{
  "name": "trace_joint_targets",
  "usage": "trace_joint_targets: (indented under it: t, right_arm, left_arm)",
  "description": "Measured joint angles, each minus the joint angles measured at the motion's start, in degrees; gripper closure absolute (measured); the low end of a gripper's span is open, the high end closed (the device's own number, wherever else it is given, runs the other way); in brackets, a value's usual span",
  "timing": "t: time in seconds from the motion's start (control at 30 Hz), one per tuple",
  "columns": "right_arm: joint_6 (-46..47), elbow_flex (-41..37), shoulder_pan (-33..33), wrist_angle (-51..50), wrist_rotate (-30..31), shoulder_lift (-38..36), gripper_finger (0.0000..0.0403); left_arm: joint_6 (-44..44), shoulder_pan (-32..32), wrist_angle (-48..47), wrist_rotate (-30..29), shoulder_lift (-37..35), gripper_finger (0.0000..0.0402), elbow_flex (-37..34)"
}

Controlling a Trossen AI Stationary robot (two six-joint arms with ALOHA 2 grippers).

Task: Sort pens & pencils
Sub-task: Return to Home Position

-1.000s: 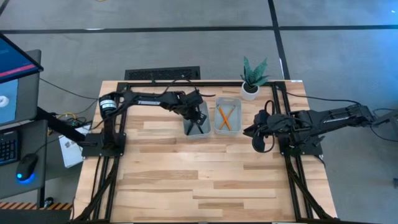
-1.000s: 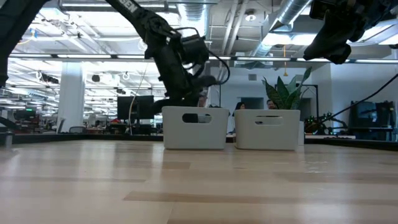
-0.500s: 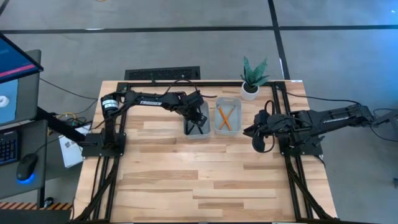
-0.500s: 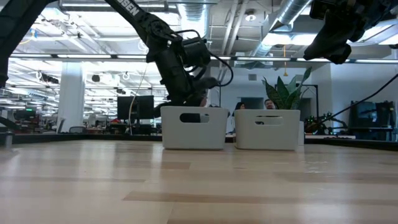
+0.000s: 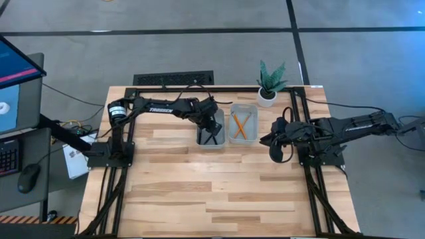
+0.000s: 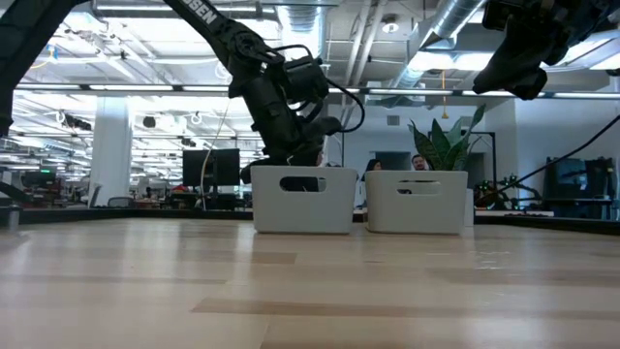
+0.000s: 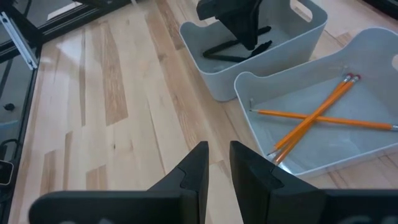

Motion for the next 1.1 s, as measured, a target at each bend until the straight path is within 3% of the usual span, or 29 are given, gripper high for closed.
trace_joint_targets:
  t: [0.37,0.73,0.87,1.1]
  right_arm:
    - [0.0,0.0,0.0,0.1,0.0,0.0,0.0314]
    - [3.6,0.0,-0.4,0.1,0.0,0.0,0.0314]
    - [6.8,0.1,-1.6,0.5,0.0,-0.6,0.0314]
    - [3.4,3.7,-2.6,0.5,0.1,-2.9,0.0314]
  left_arm:
    - [4.1,2.0,-2.0,-1.2,-8.7,0.0315,0.0]
    - [10.5,0.5,-6.4,-2.4,-26.9,0.0315,0.0]
    - [12.3,-3.1,-6.7,-7.0,-35.8,0.0315,0.0]
    - [16.6,-12.5,-6.8,-17.4,-50.3,0.0315,0.0]
